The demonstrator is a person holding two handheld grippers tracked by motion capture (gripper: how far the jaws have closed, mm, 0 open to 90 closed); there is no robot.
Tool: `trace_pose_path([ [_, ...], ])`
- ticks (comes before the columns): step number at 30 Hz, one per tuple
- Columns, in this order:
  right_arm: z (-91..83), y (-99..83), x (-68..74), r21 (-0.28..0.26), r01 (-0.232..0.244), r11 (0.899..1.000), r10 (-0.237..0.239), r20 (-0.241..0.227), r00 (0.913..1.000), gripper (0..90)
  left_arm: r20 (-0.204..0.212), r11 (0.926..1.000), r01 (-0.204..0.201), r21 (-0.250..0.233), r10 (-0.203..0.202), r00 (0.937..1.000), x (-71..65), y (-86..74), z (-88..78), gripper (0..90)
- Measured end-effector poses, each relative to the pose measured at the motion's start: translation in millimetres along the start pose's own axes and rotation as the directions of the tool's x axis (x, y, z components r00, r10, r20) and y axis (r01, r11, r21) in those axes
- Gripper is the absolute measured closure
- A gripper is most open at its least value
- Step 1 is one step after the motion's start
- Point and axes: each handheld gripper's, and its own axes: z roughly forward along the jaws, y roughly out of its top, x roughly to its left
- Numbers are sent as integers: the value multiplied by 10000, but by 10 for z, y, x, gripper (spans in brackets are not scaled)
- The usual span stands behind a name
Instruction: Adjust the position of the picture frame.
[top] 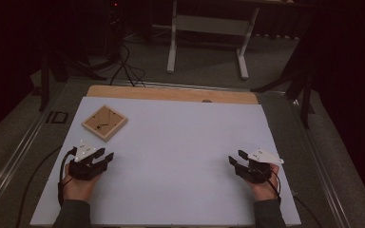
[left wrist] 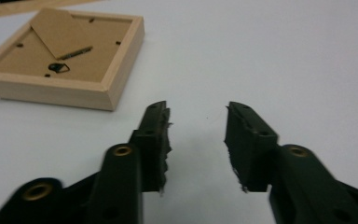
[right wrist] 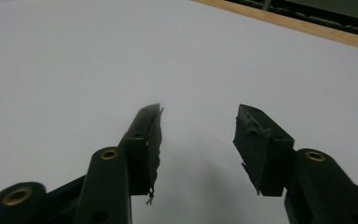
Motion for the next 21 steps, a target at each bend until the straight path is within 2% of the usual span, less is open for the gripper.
trace_pose_path([
  [3, 2, 2, 17, -38, 70, 10000, -70, -85, 9999, 534, 43, 10000, 47, 72, -47, 10000, 20, 5, 7, 654],
  [5, 6, 2, 21, -40, 84, 10000, -85, -79, 9999, 535, -60, 9999, 142, 51, -141, 9999, 45, 21, -6, 661],
  [8, 8, 2, 21, -41, 67, 10000, -68, -89, 9999, 534, -264, 10000, 77, -13, -77, 9996, 75, 71, -26, 682],
  [16, 3, 0, 9, -64, -7, 10000, 7, -46, 10000, 524, -768, 9997, -43, 231, 60, 9970, 193, 170, 52, 890],
  [19, 6, -2, 9, -57, -14, 10000, 14, -36, 10000, 523, -847, 9998, 42, 205, -25, 9964, 256, 201, 87, 895],
  [21, 8, -1, 10, -54, -14, 10000, 14, -43, 10000, 522, -951, 9993, 73, 355, -38, 9955, 297, 219, 126, 896],
])
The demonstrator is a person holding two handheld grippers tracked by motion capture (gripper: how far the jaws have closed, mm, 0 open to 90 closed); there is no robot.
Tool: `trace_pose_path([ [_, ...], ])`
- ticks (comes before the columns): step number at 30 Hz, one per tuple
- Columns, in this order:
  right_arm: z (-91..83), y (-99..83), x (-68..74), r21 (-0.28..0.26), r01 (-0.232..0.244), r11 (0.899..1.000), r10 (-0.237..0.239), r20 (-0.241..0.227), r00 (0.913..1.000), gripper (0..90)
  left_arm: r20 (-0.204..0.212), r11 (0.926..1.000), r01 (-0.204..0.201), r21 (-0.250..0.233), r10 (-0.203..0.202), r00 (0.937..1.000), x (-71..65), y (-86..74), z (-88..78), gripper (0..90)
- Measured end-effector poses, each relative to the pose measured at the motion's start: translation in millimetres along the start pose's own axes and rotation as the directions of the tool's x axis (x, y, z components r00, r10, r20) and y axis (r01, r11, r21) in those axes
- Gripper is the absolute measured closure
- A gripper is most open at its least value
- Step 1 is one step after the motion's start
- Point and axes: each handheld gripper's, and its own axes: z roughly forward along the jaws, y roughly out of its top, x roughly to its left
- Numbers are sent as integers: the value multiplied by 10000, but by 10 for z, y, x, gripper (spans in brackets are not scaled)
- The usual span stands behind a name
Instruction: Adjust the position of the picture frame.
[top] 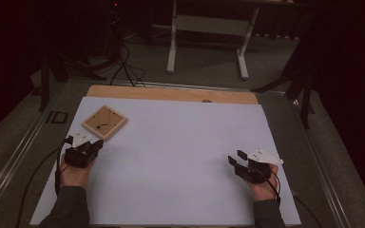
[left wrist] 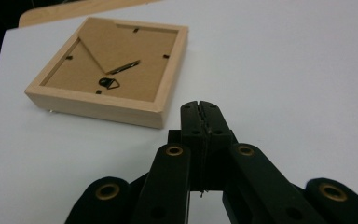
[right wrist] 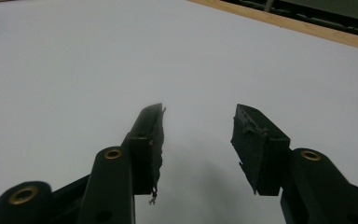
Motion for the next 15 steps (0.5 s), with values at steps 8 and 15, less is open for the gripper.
trace_pose_path([
  [8, 3, 0, 0, 10, -58, 10000, 58, 29, 10000, 490, -172, 9995, -296, -127, 294, 9994, 77, 119, 118, 895],
  [15, 0, 0, -8, -39, -123, 9999, 123, 40, 9999, 474, -242, 9992, -392, -82, 390, 9989, 147, 191, 246, 895],
])
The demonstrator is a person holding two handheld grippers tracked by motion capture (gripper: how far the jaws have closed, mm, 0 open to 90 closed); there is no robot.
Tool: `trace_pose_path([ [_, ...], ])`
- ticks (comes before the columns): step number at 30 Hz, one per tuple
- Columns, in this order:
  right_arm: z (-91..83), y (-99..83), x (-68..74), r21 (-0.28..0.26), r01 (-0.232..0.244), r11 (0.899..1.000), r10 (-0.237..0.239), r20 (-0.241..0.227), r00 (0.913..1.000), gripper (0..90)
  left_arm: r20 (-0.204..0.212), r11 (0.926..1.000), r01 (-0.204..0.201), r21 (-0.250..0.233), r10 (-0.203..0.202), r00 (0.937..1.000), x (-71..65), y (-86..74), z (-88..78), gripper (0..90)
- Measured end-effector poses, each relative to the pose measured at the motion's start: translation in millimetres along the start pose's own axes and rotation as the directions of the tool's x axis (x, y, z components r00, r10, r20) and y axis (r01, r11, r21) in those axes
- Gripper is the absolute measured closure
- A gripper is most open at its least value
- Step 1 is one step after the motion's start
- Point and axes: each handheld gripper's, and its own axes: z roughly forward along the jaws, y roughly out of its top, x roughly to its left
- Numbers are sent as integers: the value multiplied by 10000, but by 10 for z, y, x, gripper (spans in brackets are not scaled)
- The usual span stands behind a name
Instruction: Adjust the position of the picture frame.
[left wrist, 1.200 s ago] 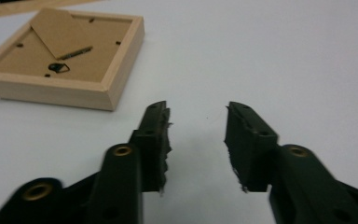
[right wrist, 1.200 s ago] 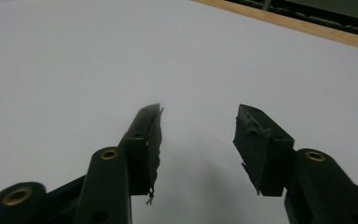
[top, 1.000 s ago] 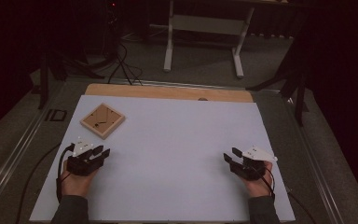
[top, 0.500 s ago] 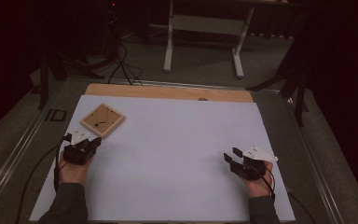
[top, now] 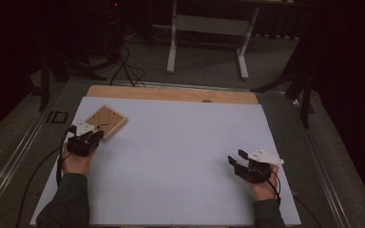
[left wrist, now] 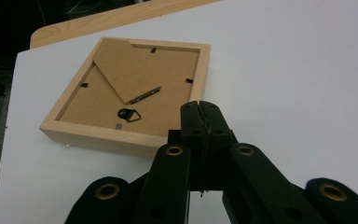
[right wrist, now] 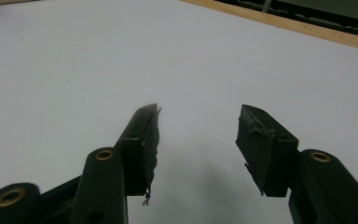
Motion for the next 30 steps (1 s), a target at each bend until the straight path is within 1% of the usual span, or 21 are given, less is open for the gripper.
trace_pose_path([
  [2, 1, 1, 2, -3, 20, 10000, -20, -5, 10000, 470, -74, 10000, -7, 56, 8, 10000, 17, 18, 39, 896],
  [5, 0, 1, 3, -5, 21, 10000, -21, -13, 10000, 467, -101, 9999, 104, 51, -103, 9999, 42, 35, 86, 896],
  [9, -1, 0, -3, -13, 18, 10000, -18, -40, 10000, 464, -207, 9996, 111, 253, -106, 9997, 59, 40, 158, 895],
  [11, -2, 0, -3, -10, 15, 10000, -15, -40, 10000, 463, -231, 9991, 52, 432, -42, 9997, 45, 38, 205, 896],
  [12, -2, 0, -4, -12, 13, 10000, -13, -42, 10000, 463, -231, 9991, 52, 432, -42, 9997, 45, 38, 205, 896],
  [14, -2, 0, -4, -14, 16, 10000, -17, -46, 10000, 461, -236, 9980, -113, 625, 128, 9996, 20, 39, 267, 896],
  [19, -5, -1, -7, -15, 6, 10000, -6, -39, 10000, 459, -300, 9967, -127, 803, 152, 9994, 18, 36, 333, 896],
  [22, -5, -1, -8, -11, -7, 10000, 7, -40, 10000, 459, -381, 9958, -190, 897, 225, 9990, 20, 28, 352, 896],
  [28, -2, -1, -5, -2, 23, 10000, -23, -58, 10000, 457, -575, 9939, -188, 1090, 252, 9980, 52, 23, 380, 896],
  [30, 0, -2, -3, 10, 20, 10000, -20, -72, 10000, 458, -564, 9941, -143, 1075, 205, 9982, 65, 22, 384, 895],
])
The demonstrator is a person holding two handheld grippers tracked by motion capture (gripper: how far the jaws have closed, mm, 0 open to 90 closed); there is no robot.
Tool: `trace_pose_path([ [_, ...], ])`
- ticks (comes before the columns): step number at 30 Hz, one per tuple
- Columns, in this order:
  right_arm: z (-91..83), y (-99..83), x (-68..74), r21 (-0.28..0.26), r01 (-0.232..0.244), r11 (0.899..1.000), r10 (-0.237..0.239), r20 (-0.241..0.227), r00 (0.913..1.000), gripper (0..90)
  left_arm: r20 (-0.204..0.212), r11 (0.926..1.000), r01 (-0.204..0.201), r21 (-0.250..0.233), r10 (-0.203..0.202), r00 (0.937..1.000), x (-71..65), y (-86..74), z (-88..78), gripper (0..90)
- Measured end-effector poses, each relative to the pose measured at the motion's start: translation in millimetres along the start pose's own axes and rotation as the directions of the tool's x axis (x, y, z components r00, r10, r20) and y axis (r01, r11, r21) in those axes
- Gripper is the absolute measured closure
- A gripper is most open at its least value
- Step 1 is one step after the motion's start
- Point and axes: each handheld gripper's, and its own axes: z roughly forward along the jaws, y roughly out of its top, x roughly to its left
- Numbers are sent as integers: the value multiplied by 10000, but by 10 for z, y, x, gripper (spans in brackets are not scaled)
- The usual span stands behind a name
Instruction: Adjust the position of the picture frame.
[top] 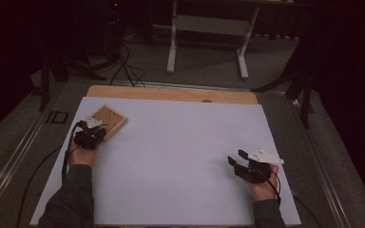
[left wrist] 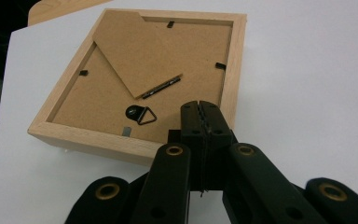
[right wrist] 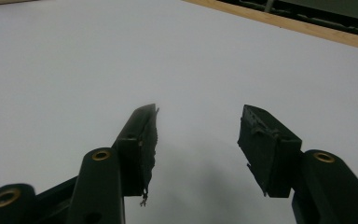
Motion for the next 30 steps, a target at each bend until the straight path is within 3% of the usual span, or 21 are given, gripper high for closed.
trace_pose_path([
  [15, 5, 0, 0, -1, 11, 10000, -11, -32, 10000, 454, 135, 9999, 122, -48, -121, 9998, -30, 4, 7, 898],
  [30, 8, 1, 1, -3, 21, 10000, -21, -73, 10000, 444, 590, 9998, -13, -209, 25, 9983, -183, 27, 17, 898],
])
